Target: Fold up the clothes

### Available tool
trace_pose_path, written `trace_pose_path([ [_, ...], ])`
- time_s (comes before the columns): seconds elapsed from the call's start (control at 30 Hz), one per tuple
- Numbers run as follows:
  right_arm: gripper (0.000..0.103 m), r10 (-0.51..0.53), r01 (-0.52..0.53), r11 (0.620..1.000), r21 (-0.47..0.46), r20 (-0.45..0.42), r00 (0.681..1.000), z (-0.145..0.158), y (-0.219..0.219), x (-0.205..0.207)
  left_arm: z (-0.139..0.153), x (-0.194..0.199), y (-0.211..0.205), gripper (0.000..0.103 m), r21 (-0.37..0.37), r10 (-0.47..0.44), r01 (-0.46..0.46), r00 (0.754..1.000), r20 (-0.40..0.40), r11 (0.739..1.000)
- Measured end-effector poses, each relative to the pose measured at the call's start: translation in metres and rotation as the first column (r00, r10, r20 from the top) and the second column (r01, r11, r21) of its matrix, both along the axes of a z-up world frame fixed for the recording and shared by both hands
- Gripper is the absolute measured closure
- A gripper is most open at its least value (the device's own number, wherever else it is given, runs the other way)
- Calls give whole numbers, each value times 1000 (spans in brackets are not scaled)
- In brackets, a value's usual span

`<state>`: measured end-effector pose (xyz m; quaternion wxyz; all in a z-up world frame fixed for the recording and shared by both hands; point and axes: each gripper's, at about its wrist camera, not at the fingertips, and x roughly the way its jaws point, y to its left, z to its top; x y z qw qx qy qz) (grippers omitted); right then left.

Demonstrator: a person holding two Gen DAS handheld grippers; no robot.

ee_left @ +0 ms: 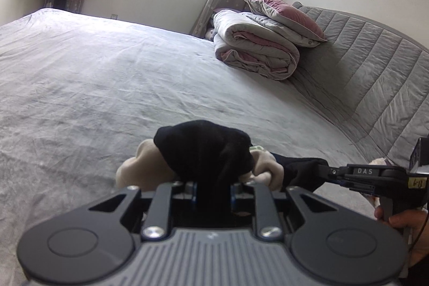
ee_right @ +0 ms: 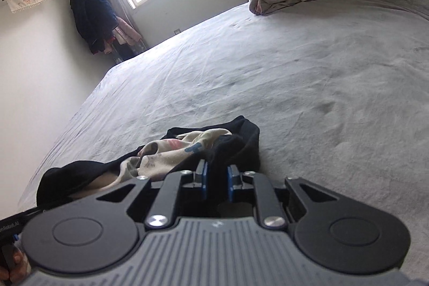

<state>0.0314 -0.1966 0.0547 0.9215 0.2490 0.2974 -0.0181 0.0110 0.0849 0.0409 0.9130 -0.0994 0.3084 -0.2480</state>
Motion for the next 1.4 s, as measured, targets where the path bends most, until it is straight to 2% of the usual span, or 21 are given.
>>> trace_pose_path([
  [0.13, 86, 25, -25, 1000, -11, -28, 999, -4, -4, -12, 2, -11, 3, 83, 7, -77, 77, 997, -24, 997],
  [0.4, 85, 76, -90, 990, -112, -123, 990, -24, 2, -13, -20, -19, 1, 82, 117, -164, 173, 983, -84, 978],
  [0.53, 79, 78, -112, 979, -172, -191, 978, -37, 8, -8, -31, -18, -2, 76, 171, -195, 214, 973, -122, 962],
  [0.6, 70, 77, -117, 977, -181, -215, 974, -42, 9, -5, -33, -16, 0, 69, 163, -205, 229, 967, -149, 960],
  [0.67, 49, 69, -111, 977, -183, -220, 973, -44, 8, -4, -34, -14, 1, 54, 143, -216, 240, 962, -167, 960],
  [0.7, 45, 66, -107, 977, -183, -218, 974, -44, 7, -3, -33, -13, 3, 50, 125, -216, 239, 961, -173, 963],
  [0.77, 29, 62, -102, 978, -184, -211, 976, -42, 7, -2, -33, -11, 6, 40, 91, -217, 236, 958, -186, 967],
  [0.97, 26, 50, -87, 979, -186, -194, 980, -38, 4, 2, -24, -6, 13, 35, 13, -212, 219, 958, -194, 976],
  [1.07, 26, 50, -86, 980, -180, -195, 979, -37, 4, 4, -13, -8, 14, 32, -1, -204, 206, 966, -158, 978],
  [1.23, 26, 69, -104, 980, -170, -201, 977, -36, 5, 3, 6, -18, 9, 27, 88, -148, 151, 988, -40, 985],
  [1.33, 26, 90, -123, 983, -137, -225, 970, -40, 7, 0, 8, -19, -1, 26, 140, -153, 153, 988, -11, 978],
  [1.4, 26, 114, -141, 985, -96, -244, 963, -44, 8, 0, 4, -16, -9, 26, 140, -178, 180, 984, -31, 974],
])
